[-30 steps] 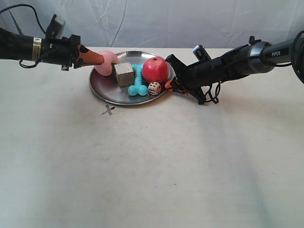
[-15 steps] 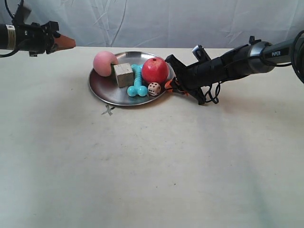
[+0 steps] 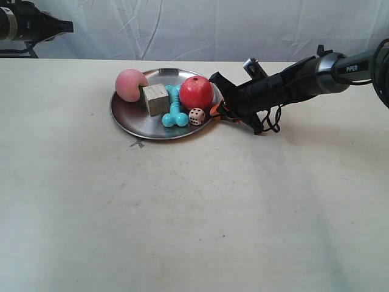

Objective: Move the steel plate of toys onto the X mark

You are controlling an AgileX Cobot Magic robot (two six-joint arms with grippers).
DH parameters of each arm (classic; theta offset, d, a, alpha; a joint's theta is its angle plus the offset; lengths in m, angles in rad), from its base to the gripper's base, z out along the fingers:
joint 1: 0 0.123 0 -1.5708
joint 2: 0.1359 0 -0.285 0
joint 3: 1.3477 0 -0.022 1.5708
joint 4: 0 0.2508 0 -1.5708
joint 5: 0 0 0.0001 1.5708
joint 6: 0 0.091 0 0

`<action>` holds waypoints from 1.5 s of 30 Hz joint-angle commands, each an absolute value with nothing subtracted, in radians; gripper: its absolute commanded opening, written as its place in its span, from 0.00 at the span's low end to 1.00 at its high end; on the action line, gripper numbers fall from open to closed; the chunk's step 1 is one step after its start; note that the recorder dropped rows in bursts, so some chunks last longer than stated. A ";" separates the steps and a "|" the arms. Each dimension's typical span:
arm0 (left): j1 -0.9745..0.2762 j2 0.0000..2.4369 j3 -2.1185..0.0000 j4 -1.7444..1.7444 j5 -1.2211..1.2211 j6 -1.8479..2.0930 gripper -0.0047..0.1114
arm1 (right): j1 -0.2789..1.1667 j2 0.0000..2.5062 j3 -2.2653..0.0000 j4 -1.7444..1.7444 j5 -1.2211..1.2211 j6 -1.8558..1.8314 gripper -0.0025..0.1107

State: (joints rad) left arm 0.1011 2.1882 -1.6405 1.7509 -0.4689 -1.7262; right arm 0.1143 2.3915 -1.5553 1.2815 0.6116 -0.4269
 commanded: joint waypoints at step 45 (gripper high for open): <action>0.054 2.094 -1.557 1.744 -0.010 -1.490 0.04 | 0.110 2.401 -1.543 1.190 0.590 -0.444 0.01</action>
State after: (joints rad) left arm 0.0608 2.1084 -1.5923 1.7529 -0.0357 -1.5041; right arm 0.1143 2.3882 -1.5553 1.2550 0.6061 -0.4183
